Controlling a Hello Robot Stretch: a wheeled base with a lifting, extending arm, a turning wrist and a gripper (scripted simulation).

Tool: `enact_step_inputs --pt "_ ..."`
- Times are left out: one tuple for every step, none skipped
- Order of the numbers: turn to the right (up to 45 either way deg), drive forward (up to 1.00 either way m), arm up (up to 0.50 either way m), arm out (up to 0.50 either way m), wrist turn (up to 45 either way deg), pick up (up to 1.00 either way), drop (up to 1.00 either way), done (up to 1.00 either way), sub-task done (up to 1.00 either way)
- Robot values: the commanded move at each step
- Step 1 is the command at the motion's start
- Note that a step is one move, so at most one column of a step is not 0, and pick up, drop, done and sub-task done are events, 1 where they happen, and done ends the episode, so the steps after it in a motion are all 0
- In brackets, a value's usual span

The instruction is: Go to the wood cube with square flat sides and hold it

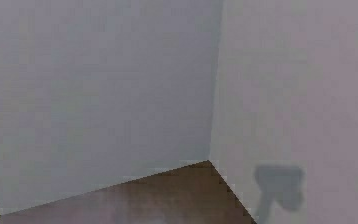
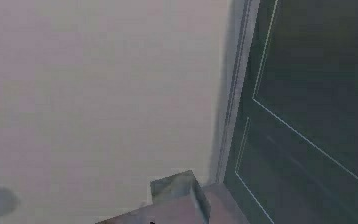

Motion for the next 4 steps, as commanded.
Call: enact_step_inputs --pt "0.0 0.0 0.0 0.0 30.0 0.0 0.0 0.0 0.0" --pt "0.0 0.0 0.0 0.0 0.0 1.0 0.0 0.0 0.0" --pt "0.0 0.0 0.1 0.0 0.0 0.0 0.0 0.0 0.0" --pt "0.0 0.0 0.0 0.0 0.0 0.0 0.0 1.0 0.0"
